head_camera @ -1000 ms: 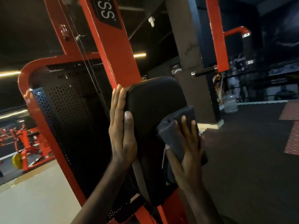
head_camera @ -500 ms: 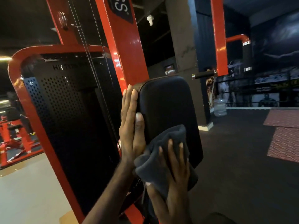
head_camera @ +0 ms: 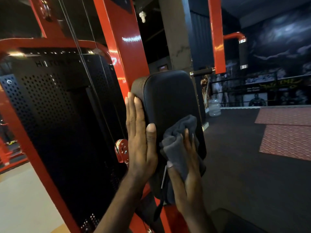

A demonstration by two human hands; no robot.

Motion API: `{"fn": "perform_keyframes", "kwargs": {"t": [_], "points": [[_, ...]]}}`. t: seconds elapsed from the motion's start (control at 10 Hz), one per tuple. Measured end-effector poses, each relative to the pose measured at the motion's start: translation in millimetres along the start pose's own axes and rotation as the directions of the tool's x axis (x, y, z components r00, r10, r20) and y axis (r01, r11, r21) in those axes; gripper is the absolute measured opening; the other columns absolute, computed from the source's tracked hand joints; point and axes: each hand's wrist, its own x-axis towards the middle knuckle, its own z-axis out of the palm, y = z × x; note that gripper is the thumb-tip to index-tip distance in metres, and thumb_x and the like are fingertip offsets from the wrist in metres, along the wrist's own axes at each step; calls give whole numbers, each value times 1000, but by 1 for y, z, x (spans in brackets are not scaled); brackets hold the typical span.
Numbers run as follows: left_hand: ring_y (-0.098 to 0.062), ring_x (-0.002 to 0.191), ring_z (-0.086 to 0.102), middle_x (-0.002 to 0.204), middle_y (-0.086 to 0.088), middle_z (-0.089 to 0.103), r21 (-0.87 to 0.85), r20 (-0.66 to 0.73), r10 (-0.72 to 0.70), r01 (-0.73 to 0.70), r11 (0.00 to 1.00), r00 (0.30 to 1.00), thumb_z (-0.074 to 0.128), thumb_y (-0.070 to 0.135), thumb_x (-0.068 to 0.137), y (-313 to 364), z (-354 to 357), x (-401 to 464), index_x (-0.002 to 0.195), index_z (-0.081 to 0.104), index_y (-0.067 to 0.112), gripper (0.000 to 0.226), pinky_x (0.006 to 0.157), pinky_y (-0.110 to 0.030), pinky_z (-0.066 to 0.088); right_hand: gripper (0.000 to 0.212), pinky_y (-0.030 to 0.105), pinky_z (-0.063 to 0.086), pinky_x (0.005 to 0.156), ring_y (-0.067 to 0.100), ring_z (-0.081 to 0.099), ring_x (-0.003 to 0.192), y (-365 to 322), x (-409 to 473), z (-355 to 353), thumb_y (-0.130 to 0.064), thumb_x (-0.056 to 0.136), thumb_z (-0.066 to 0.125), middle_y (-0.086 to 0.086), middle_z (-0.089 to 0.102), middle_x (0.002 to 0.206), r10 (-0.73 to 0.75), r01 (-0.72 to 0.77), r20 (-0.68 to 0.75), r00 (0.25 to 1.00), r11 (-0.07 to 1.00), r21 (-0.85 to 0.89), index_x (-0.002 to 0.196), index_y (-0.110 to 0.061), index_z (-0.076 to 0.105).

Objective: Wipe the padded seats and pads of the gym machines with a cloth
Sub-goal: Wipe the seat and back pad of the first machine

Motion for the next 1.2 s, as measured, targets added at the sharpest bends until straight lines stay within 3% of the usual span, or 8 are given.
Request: {"fn": "perform_keyframes", "kwargs": {"t": [0.2,0.4,0.5,0.7,0.8,0.9,1.0,1.2], "points": [[-24,164,-4,176,1,-5,4,10,-8,8,1000,1000,35,12,110,-1,0,-7,166,10,3,62,133,-38,3,72,41,26,122,17,20,160,-10,-44,8,-48,104,54,-12,20,173,52,-53,37,998,998,20,166,-32,23],[-31,164,-4,176,-11,-4,7,14,-8,8,1000,1000,34,11,108,1,3,-19,164,10,-3,62,133,-44,4,69,36,20,129,13,15,161,-5,-19,12,-31,106,56,-18,18,173,171,-156,-93,981,976,151,166,-30,22],[-30,164,-5,177,-10,-6,-14,32,-39,39,999,999,32,17,108,3,3,-30,165,8,0,64,133,-43,3,75,45,31,125,12,18,161,-25,-26,29,-39,104,62,-17,15,174,102,-102,-31,994,994,-23,166,-36,20],[-32,164,-2,176,-15,-1,42,24,-44,43,998,999,32,15,107,0,5,-44,163,11,-5,63,133,-44,4,72,25,22,127,15,19,161,33,-10,15,-25,103,65,-6,26,172,283,-266,-70,957,945,188,164,-16,29],[-32,164,-2,176,-16,-1,26,14,-51,51,998,999,33,13,106,4,6,-48,163,12,-6,63,133,-45,5,86,27,40,119,36,9,161,40,-24,36,-59,101,61,8,29,171,421,-420,11,907,907,-37,167,-21,22],[-34,164,-1,175,-20,0,26,13,-37,36,999,999,33,12,106,2,5,-48,162,13,-9,63,133,-47,6,73,39,41,121,27,12,162,34,-22,29,-49,106,55,-2,19,174,315,-310,-23,949,943,124,167,-27,21],[-35,164,0,175,-22,2,49,8,-54,53,997,999,33,11,106,2,7,-45,161,15,-10,62,133,-50,7,69,54,20,130,13,14,161,22,7,-8,-28,105,58,-15,20,173,215,-198,-78,974,963,185,165,-27,25],[-34,164,1,176,-19,2,57,-23,-39,40,998,999,29,26,112,5,9,-46,163,13,-6,61,132,-52,9,74,17,15,126,6,19,159,35,-26,-3,-26,101,63,-16,24,172,238,-220,-98,966,961,170,165,-20,26]]}}
